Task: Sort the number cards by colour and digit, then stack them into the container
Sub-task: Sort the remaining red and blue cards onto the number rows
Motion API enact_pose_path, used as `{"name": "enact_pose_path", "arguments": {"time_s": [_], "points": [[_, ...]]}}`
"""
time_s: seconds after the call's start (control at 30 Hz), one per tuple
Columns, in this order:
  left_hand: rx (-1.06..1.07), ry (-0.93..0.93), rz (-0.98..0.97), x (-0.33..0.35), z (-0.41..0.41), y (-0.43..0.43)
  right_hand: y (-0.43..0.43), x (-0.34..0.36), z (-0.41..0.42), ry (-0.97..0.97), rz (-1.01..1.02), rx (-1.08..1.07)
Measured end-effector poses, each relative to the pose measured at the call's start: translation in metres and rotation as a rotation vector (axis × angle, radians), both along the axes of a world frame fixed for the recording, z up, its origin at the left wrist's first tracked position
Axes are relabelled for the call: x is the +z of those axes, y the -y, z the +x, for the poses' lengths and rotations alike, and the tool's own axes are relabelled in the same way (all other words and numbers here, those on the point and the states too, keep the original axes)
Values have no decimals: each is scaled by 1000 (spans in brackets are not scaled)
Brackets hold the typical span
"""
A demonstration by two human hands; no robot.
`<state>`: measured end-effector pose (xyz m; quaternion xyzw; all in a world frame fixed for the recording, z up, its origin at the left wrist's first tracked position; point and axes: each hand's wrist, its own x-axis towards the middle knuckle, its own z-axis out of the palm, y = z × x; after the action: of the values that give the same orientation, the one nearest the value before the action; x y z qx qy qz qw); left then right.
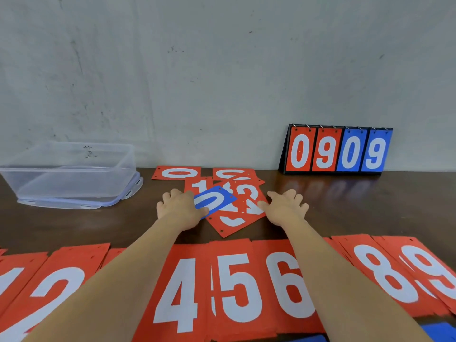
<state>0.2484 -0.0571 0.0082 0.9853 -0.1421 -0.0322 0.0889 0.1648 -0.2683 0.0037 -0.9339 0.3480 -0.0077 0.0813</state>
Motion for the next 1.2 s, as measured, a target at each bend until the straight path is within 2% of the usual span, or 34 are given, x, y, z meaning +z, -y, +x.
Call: {"name": "enact_pose_path", "arguments": {"time_s": [0.17,0.3,0.4,0.57,0.73,0.83,0.97,1.1,1.2], "points": [[49,23,46,0,1,-17,16,5,-14,34,14,-15],[80,29,-7,-3,-4,-19,11,5,-5,85,66,-33],[84,14,-35,-2,-3,-17,6,-1,4,4,17,-17],[87,17,-65,-2,1,-15,8,-1,11,38,-67,-30],[80,13,-120,0,-1,-13,1,1,11,91,-51,-27],[82,8,-198,2,-2,-13,-2,3,12,139,-6,-12],[81,-54,-407,0,-5,-16,0,3,17,237,169,-59],[93,-56,-485,-3,-6,-22,2,2,15,318,270,-106],[107,-61,-613,0,-4,-24,4,0,13,404,319,-129]]}}
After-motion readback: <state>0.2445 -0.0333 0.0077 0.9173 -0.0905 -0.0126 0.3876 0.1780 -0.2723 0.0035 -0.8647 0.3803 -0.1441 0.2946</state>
